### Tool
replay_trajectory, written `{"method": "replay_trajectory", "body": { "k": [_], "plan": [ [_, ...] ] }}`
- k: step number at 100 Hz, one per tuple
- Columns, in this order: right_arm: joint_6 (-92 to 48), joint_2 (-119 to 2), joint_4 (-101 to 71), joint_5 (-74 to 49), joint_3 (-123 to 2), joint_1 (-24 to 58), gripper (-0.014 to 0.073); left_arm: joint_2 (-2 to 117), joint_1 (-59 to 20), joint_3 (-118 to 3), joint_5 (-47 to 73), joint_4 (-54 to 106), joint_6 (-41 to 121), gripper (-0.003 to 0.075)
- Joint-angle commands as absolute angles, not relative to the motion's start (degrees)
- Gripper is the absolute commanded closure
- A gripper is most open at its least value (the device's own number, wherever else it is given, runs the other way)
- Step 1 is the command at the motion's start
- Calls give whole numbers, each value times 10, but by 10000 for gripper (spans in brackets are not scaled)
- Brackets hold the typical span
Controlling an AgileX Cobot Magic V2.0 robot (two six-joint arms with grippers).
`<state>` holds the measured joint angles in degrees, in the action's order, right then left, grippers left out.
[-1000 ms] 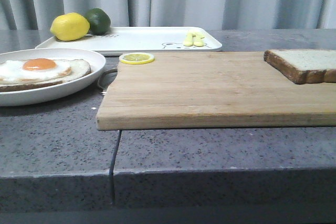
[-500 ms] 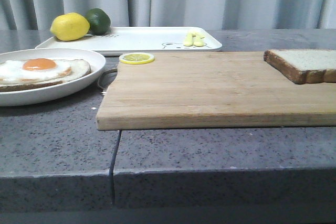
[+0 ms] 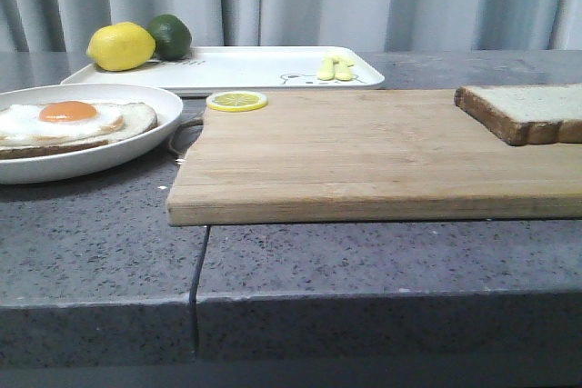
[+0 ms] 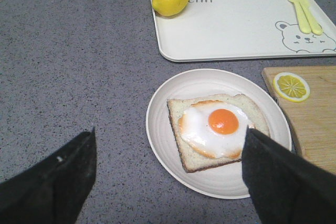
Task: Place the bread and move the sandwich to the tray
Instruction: 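Lift the bread and carry it with the right gripper over the egg plate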
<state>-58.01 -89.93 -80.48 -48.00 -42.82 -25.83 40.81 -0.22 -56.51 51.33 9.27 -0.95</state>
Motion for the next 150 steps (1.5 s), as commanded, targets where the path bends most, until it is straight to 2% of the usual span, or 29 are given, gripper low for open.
{"method": "replay_trajectory", "body": {
  "k": [1, 41, 55, 66, 84, 109, 133, 150],
  "plan": [
    [-588, -875, -820, -498, -440, -262, 713, 411, -5, -584, 475, 98, -11, 186],
    [-541, -696, -906, -532, -442, -258, 701, 411, -5, -584, 475, 98, -11, 186],
    [-527, -640, -941, -530, -442, -221, 701, 411, -5, -584, 475, 98, -11, 186],
    [-527, -615, -988, -482, -442, -148, 701, 411, -5, -584, 475, 98, -11, 186],
    [-549, -617, -1079, -339, -443, 12, 701, 411, -5, -584, 475, 98, -11, 186],
    [-552, -663, -1078, -193, -502, 194, 701, 411, -5, -584, 475, 98, -11, 186],
    [-544, -772, -1078, -149, -605, 312, 701, 411, -5, -584, 475, 98, -11, 186],
    [-480, -847, -1078, -93, -659, 372, 701, 411, -5, -584, 475, 98, -11, 186]
  ]
}}
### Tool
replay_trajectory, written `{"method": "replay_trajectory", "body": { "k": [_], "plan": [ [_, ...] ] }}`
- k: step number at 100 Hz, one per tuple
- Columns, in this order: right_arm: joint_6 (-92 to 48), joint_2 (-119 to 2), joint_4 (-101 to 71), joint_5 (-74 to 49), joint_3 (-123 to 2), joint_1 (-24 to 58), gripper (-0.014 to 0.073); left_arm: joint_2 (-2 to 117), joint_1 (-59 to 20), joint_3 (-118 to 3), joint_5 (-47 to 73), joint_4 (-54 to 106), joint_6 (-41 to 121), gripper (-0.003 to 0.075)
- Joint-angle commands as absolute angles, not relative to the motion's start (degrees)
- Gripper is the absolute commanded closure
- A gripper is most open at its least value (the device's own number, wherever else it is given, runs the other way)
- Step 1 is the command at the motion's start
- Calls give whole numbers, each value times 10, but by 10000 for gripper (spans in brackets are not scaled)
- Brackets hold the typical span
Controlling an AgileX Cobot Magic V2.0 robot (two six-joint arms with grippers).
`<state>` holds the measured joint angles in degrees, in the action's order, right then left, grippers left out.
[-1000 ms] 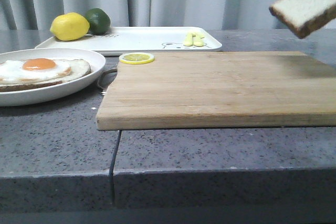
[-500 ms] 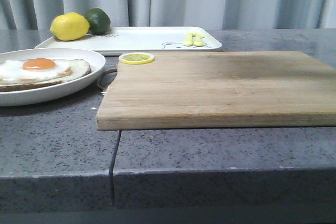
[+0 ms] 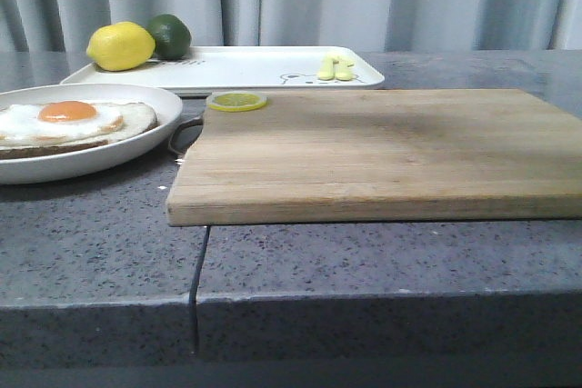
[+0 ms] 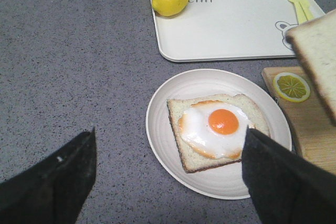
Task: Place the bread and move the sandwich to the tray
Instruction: 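Lift the bread and carry it with the right gripper over the egg plate, then lay the bread on the egg toast and open the right gripper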
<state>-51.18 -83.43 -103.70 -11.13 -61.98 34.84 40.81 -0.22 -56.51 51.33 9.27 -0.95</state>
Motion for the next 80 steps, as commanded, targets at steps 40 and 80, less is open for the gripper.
{"method": "replay_trajectory", "body": {
  "k": [40, 80],
  "plan": [
    [-419, -967, -1078, -22, -756, 461, 701, 411, -5, -584, 475, 98, -11, 186],
    [-415, -1018, -1078, 0, -778, 481, 701, 411, -5, -584, 475, 98, -11, 186]
  ]
}}
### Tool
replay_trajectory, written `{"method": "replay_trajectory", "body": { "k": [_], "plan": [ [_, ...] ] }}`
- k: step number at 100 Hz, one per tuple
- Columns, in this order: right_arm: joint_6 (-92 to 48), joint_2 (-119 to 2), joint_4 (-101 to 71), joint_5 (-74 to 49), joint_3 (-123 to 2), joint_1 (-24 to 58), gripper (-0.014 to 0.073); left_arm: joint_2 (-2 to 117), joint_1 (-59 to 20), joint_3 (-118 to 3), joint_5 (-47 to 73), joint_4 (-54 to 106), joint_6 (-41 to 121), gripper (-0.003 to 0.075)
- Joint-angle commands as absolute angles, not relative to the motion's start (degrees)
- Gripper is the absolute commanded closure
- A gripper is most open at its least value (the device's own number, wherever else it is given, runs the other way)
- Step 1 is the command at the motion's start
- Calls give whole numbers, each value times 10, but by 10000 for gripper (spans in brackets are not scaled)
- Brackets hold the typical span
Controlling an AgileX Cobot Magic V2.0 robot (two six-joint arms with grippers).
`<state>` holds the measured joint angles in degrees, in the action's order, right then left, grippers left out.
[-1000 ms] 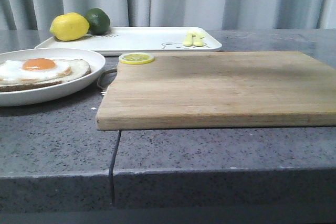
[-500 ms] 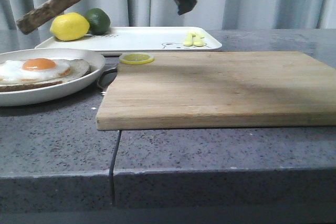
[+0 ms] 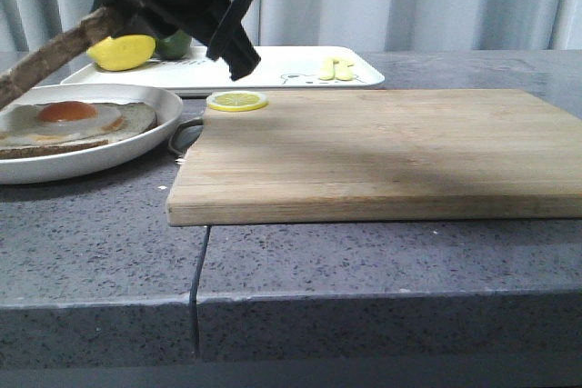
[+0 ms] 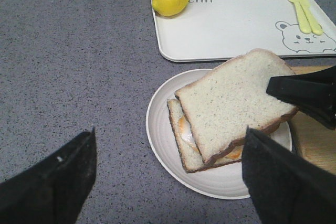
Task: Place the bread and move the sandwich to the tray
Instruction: 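Lay the bread on the egg toast and open the right gripper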
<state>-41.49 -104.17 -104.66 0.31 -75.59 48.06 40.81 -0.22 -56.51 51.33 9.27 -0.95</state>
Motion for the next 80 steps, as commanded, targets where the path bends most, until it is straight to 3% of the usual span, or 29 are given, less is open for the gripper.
{"method": "replay_trajectory", "body": {
  "k": [1, 61, 69, 80],
  "plan": [
    [-415, -1019, -1078, 0, -778, 481, 701, 411, -5, -584, 475, 98, -11, 186],
    [-422, -1039, -1077, -5, -756, 483, 694, 411, -5, -584, 475, 98, -11, 186],
    [-427, -1039, -1077, -6, -749, 483, 657, 411, -5, -584, 475, 98, -11, 186],
    [-427, -1039, -1077, -9, -744, 483, 538, 411, -5, -584, 475, 98, -11, 186]
  ]
}}
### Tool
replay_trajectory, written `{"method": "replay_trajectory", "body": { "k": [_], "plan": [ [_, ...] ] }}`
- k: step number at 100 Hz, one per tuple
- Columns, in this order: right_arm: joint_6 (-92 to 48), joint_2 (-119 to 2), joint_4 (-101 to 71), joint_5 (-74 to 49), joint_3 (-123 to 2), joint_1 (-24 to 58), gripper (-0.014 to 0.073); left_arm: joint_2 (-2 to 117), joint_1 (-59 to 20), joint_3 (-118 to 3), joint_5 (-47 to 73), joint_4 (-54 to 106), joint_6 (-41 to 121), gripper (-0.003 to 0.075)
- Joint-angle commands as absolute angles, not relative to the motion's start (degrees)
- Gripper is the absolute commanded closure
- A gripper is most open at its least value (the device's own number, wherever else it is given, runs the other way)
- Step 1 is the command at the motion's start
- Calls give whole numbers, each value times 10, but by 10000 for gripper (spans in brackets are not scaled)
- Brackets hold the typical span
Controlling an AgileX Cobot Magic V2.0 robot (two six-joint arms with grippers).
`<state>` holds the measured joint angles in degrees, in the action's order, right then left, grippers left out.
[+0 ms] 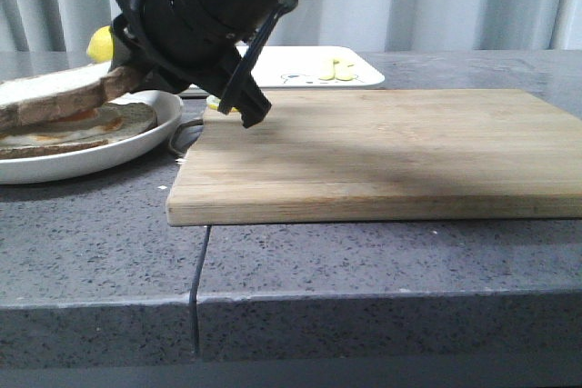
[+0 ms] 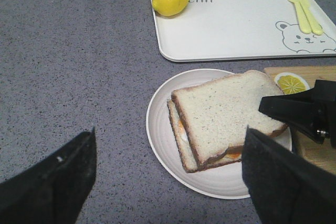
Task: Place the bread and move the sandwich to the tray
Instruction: 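Lay the bread on the egg toast and open the right gripper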
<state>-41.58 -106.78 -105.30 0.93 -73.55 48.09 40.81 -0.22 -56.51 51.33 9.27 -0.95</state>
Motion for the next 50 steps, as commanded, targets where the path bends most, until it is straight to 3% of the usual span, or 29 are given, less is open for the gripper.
{"method": "replay_trajectory", "body": {
  "k": [1, 20, 27, 50],
  "plan": [
    [-427, -1039, -1077, -9, -744, 483, 517, 411, -5, -584, 475, 98, -11, 186],
    [-427, -1039, -1077, -20, -744, 483, 232, 411, -5, -584, 475, 98, -11, 186],
    [-427, -1039, -1077, -20, -744, 483, 162, 411, -5, -584, 475, 98, -11, 186],
    [-428, -1032, -1077, -11, -744, 482, 143, 411, -5, -584, 475, 98, -11, 186]
  ]
}}
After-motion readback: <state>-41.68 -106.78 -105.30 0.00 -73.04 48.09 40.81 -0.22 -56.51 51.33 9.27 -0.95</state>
